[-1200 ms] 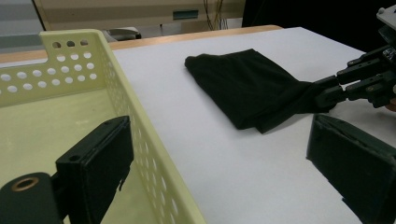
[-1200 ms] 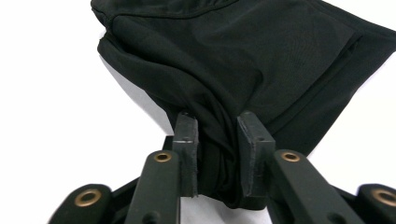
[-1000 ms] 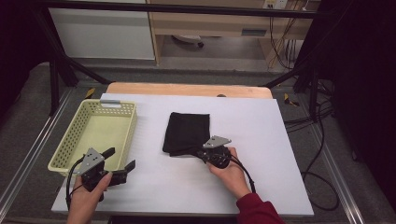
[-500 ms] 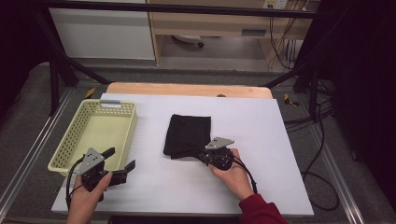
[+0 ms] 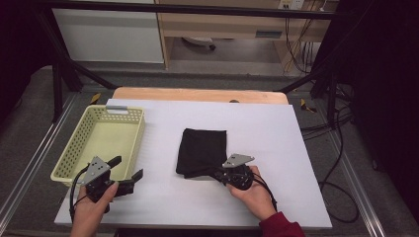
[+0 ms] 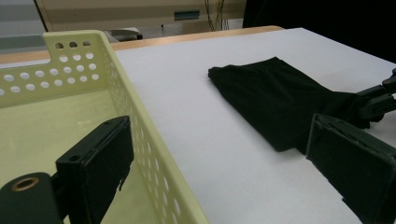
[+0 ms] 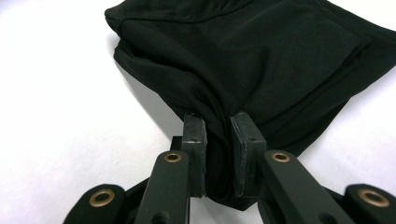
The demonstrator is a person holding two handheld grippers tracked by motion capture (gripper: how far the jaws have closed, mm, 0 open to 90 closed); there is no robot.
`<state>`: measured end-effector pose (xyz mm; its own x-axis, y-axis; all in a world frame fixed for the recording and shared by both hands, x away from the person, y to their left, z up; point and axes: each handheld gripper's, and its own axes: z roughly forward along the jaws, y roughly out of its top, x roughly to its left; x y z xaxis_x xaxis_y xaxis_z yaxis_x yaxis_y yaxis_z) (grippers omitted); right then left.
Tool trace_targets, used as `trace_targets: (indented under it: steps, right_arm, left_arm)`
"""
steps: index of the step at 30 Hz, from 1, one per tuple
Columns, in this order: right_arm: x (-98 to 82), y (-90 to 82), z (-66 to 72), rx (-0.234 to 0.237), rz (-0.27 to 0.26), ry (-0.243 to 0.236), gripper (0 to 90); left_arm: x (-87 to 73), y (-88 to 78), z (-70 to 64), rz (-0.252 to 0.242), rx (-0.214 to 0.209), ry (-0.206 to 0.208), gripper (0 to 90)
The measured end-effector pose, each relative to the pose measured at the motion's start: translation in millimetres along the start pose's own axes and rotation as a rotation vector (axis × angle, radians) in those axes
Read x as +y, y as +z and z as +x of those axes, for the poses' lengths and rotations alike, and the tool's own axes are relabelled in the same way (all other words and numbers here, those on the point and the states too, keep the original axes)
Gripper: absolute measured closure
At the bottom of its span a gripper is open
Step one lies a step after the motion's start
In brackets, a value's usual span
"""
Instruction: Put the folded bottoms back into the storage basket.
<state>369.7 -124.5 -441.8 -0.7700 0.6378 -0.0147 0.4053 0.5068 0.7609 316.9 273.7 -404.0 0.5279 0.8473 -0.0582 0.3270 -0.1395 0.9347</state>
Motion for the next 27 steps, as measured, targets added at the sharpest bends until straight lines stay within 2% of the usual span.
trace_targets:
  steps: [8, 27]
  right_arm:
    - [-6.7, -8.3, 9.6, 0.018, 0.011, -0.02, 77.7]
    - [-20.3, -26.7, 21.4, 0.039, 0.019, -0.026, 77.6]
  left_arm:
    - [0.2, -0.4, 0.1, -0.002, 0.003, 0.002, 7.4]
    - [0.2, 0.0, -0.5, 0.0, -0.002, 0.001, 7.4]
